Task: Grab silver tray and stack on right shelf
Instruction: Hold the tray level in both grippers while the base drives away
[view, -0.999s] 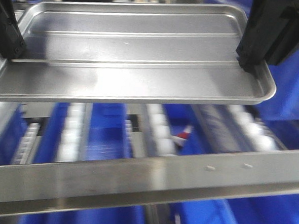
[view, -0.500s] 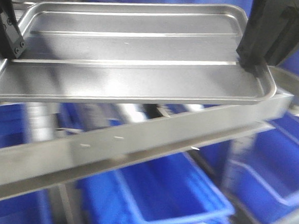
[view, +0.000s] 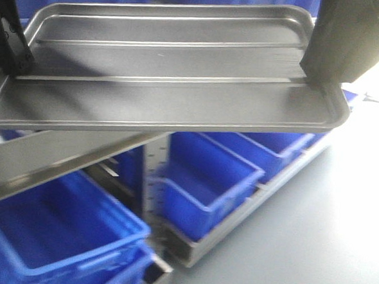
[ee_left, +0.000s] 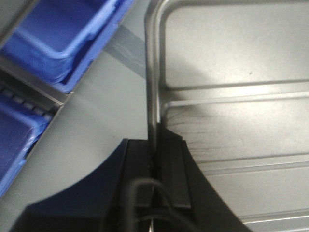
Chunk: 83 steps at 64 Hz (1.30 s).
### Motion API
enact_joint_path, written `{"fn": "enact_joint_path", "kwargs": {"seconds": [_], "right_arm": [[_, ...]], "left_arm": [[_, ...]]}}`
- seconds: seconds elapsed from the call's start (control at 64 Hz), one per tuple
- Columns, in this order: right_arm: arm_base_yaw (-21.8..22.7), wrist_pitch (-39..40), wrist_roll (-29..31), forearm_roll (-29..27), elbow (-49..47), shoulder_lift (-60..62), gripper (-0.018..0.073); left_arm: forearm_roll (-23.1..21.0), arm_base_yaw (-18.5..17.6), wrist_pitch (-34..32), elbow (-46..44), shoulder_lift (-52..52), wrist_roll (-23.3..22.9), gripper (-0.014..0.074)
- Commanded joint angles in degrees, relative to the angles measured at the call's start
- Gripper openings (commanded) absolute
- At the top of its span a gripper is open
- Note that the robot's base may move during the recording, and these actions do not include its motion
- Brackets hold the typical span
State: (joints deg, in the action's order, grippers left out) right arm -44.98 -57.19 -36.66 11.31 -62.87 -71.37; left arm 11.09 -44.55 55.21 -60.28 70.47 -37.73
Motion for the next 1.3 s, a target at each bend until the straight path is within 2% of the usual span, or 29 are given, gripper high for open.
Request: {"fn": "enact_joint_path", "kwargs": {"seconds": [0.0, 1.28], "right_arm": [[-0.3, 3.4, 1.5, 1.5, -1.6, 1.8, 0.0050], [-0.3, 3.4, 1.5, 1.5, -1.6, 1.8, 0.0050]], "left_arm": [[0.8, -0.7, -1.8, -1.6, -1.1, 1.3, -0.0093], [0.8, -0.7, -1.8, -1.6, -1.1, 1.3, -0.0093]]}}
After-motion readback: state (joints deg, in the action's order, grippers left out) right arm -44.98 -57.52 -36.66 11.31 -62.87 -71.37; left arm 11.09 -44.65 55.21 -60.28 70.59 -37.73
